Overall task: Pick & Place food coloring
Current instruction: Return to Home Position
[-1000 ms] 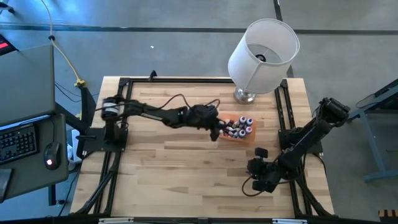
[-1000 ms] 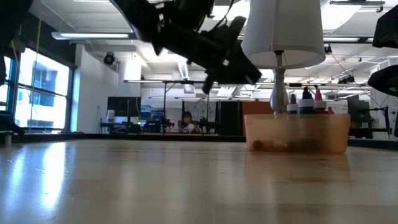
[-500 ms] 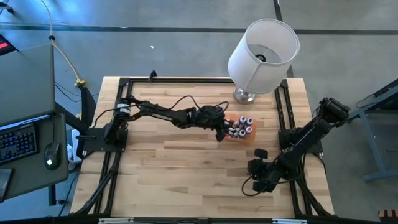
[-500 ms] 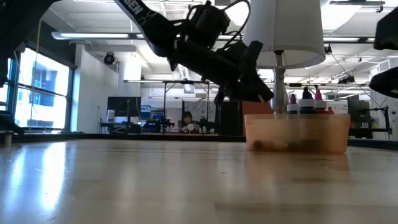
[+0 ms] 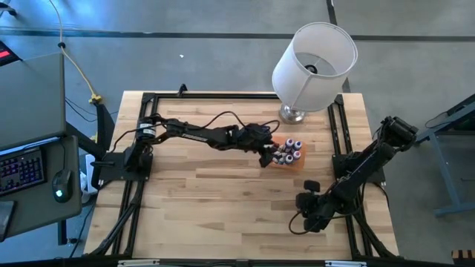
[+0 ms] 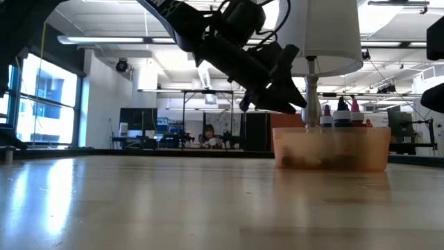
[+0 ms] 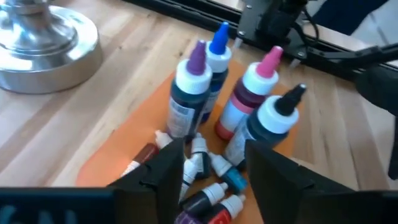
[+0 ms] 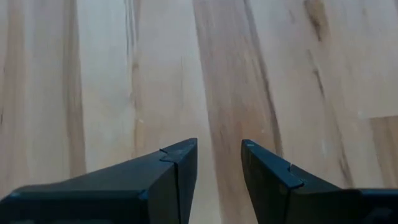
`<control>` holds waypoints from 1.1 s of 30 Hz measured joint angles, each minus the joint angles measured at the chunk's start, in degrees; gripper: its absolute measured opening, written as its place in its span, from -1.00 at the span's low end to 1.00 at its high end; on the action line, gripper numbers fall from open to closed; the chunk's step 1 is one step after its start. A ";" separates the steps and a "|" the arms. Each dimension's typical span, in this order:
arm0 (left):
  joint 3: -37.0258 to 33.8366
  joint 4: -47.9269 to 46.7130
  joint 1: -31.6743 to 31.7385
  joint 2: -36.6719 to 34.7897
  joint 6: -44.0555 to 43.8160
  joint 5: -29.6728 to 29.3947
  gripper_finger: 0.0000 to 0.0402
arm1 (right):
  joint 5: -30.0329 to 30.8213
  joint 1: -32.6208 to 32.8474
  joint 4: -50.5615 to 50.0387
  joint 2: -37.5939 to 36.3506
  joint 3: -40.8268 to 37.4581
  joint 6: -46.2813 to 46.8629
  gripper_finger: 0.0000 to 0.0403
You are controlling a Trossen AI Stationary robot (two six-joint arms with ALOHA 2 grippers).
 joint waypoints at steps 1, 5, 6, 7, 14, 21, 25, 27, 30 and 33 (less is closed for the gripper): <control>0.00 -0.01 0.00 0.00 -0.03 -0.47 -0.14 | -0.43 0.00 0.00 0.00 0.00 0.02 -0.42; 0.02 -1.26 0.04 -0.06 -0.46 3.81 -0.01 | -2.08 0.00 -0.01 0.00 0.00 -0.09 -0.42; -0.01 -3.13 0.04 -0.75 -0.46 6.81 0.00 | -1.58 0.00 0.05 0.00 0.00 -0.49 -0.42; -0.09 -6.12 0.04 -2.09 -0.49 10.31 0.00 | -0.88 0.00 0.04 0.00 0.00 -1.75 -0.42; -0.01 -27.96 -1.27 -12.69 2.01 17.06 0.00 | 3.56 -2.03 1.73 -0.30 0.67 -10.08 -0.42; 0.07 -56.17 -2.42 -24.59 5.41 5.80 0.01 | 4.15 -5.29 -18.46 -12.29 8.71 -13.09 -0.42; -1.43 -65.32 -3.88 -30.34 5.61 -5.24 0.01 | 12.75 -5.63 -18.08 -23.98 9.89 -22.32 -0.42; -4.77 -68.72 -4.47 -34.56 5.33 -8.11 0.01 | 16.66 -5.62 -14.46 -29.97 7.66 -26.12 -0.42; -12.09 -66.14 -4.52 -41.21 5.43 -7.94 0.01 | 17.73 -5.68 -8.64 -38.93 0.79 -29.83 -0.42; -22.43 -61.78 -4.52 -50.01 3.68 -7.44 0.01 | 16.05 -6.23 -3.37 -48.12 -7.14 -30.64 -0.42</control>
